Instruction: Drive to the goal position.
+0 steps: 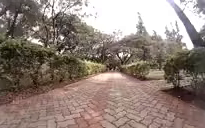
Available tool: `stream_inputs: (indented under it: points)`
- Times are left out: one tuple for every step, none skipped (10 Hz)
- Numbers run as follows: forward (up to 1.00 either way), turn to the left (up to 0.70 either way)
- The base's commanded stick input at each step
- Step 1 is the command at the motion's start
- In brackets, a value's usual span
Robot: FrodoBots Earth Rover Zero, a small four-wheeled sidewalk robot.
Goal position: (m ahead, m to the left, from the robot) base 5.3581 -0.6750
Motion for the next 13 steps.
stream_inputs:
  points:
    - [0.7,-0.35]
    - [0.7,-0.35]
    - [0.7,-0.25]
    - [0.7,-0.09]
    - [0.7,0.0]
    - [0.7,0.0]
    - [0.7,0.0]
    - [0.7,0.0]
    - [0.7,0.0]
    - [0.7,0.0]
    - [0.7,0.0]
    - [0.7,0.0]
    - [0.7,0.0]
